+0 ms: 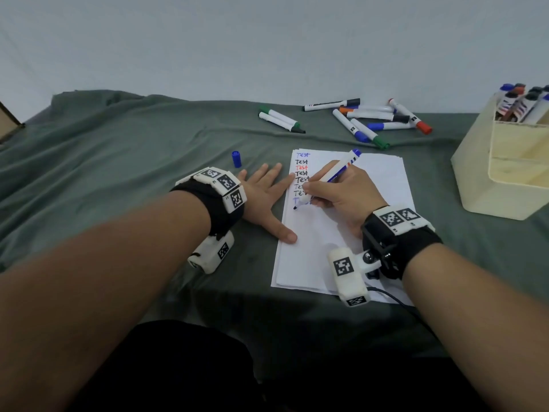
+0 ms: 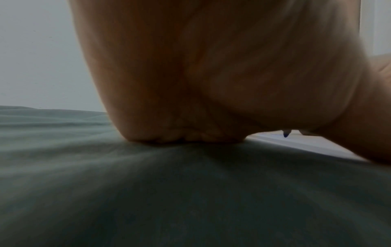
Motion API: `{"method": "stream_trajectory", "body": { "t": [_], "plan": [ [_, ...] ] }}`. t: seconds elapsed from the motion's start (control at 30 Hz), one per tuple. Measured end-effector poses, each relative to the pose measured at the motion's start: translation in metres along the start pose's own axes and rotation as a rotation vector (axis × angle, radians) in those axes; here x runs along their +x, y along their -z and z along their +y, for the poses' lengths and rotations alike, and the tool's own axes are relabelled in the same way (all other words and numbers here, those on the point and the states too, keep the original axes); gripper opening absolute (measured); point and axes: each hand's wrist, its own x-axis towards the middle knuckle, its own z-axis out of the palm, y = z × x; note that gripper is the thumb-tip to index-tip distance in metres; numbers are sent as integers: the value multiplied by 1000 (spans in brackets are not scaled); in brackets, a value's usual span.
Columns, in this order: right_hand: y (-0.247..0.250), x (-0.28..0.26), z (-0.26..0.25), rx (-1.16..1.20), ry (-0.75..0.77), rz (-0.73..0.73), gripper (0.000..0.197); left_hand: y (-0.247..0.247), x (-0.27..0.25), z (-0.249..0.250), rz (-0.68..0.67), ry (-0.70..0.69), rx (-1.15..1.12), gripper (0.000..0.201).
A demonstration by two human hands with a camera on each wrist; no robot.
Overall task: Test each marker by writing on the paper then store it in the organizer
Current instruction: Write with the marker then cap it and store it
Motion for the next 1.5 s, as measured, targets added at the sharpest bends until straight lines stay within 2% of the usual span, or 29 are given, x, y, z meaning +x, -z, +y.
{"method": "stream_trajectory", "body": {
  "t": [0.23,0.43,0.63,0.83,1.0,1.13,1.27,1.5],
  "plan": [
    [-2,0,0,-72,25,-45,12,4,-3,2,-20,2,-1,159],
    [-1,3,2,0,12,-25,11,4,-4,3,-16,0,-3,159],
    [-1,5,4,-90,47,1,14,5,-7,4,-24,1,-14,157],
    [1,5,6,-17,24,2,8,6,-8,5,-20,7,-19,153],
    [-1,4,4,-90,41,-50,12,7,-8,5,-29,11,-15,153],
    [-1,4,2,-87,39,-15,10,5,-7,5,-16,11,-12,151],
    [-1,2,1,-103,35,-46,13,5,-7,5,-18,7,-14,154],
    [-3,3,1,-111,35,-13,11,4,-6,4,-11,6,-9,156]
  ]
}}
